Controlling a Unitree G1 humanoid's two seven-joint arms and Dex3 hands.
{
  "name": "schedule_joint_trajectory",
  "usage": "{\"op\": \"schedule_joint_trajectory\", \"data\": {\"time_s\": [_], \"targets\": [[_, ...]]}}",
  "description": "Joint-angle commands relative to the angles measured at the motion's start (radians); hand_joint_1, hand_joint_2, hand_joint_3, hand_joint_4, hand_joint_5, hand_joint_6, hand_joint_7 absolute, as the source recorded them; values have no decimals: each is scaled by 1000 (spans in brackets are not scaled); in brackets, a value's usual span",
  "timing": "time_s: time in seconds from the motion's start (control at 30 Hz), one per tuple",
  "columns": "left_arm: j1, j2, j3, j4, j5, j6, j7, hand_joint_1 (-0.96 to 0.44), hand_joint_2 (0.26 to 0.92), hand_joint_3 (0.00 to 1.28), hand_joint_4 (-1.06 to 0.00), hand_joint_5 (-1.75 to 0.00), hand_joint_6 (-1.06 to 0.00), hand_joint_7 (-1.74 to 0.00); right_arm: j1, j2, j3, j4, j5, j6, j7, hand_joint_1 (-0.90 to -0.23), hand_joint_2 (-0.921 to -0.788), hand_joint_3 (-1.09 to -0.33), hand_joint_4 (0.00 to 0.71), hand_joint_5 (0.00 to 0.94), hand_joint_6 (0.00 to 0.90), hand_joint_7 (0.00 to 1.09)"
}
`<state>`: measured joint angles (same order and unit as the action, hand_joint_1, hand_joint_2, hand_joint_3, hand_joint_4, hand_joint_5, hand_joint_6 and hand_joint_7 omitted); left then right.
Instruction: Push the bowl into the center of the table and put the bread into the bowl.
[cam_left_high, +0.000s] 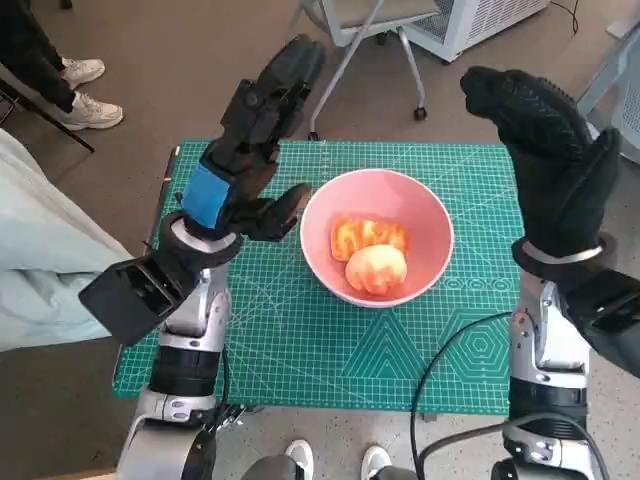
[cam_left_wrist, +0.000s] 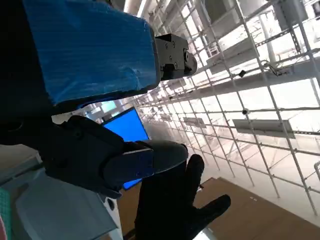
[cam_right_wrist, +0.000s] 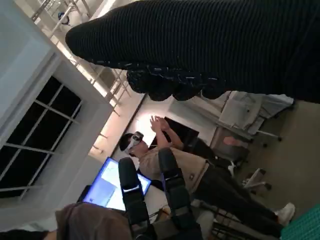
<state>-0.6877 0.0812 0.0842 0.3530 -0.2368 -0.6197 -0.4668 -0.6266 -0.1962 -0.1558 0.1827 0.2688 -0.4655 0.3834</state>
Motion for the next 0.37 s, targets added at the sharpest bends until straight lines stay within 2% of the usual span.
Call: {"op": "schedule_joint_trajectory", "data": {"time_s": [0.03,0.37], "targets": [[9,-5,4,7,-6,-27,13,-673,921,629,-9,-3,1,-235,22,-7,5,-3,-23,7,-14,-676,-921,-659,194,0,178,356],[10,-9,7,20,-8,-60,28,-691,921,623,-7,-1,1,-154,20,-20,1,0,-49,-15,-19,-677,-921,-656,197,1,178,358]]}}
